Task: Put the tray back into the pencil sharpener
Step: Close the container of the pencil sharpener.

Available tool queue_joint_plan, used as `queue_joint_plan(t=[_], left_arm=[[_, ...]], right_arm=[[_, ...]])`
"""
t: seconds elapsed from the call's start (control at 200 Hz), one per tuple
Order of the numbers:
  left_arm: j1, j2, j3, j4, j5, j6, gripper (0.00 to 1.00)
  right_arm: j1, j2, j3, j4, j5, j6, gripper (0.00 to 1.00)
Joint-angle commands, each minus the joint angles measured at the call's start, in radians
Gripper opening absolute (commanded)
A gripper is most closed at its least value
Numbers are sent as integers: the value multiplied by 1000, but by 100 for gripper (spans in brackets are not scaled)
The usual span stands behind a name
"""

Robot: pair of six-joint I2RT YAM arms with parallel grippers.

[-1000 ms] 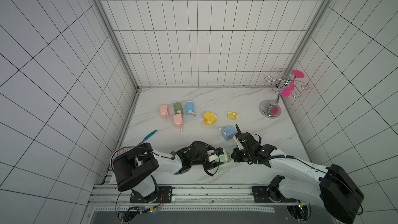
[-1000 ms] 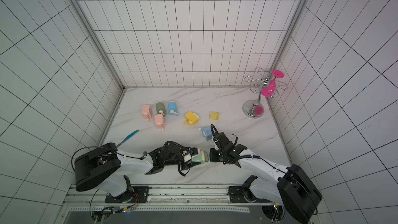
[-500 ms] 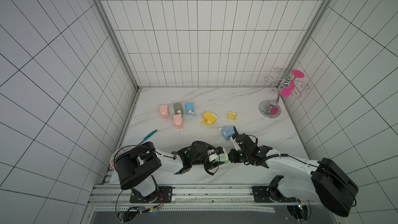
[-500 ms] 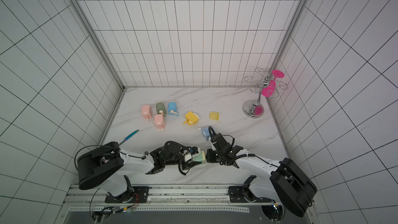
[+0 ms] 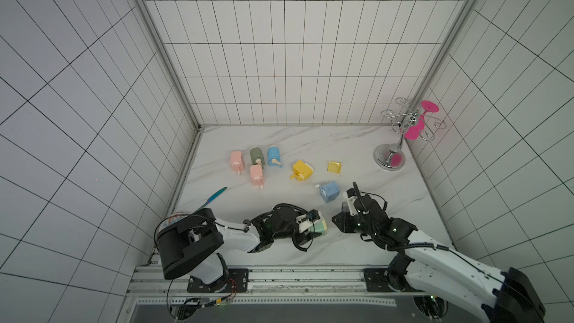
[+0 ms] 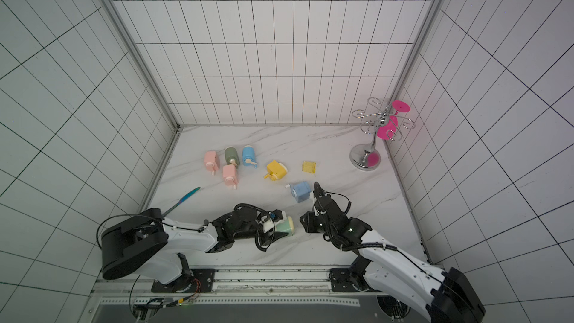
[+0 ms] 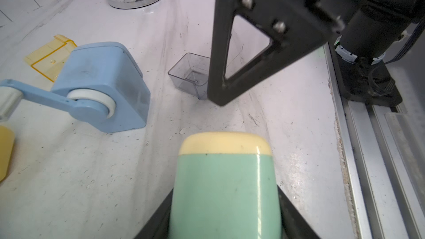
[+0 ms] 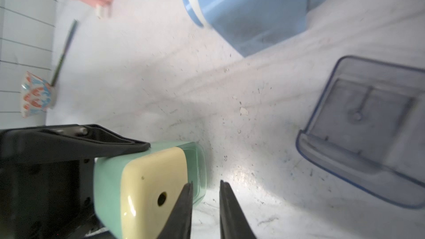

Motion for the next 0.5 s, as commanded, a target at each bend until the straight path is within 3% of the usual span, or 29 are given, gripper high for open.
queue_joint_plan(t=[0.0,0.13,0.28,0.415,0.495], left_arm=[[1,-103,-9,-26,-53,-87,0],[4,-218,-16,-106,-231,-213,0],[39,-357,1,-246,-451,-356,0],[147,-423,33,-368,-610,-522,0],[224,-407,82,-451,-616,-582,0]], right_arm=[[-10,-138,-3,-180,147,6,25],[-31,-235,15,-250,195,-10,25],[-38,-238,40,-266,215,-31,26],[-41,-212,51,-259,213,-47,26],[-41,-205,53,-251,210,-52,25]])
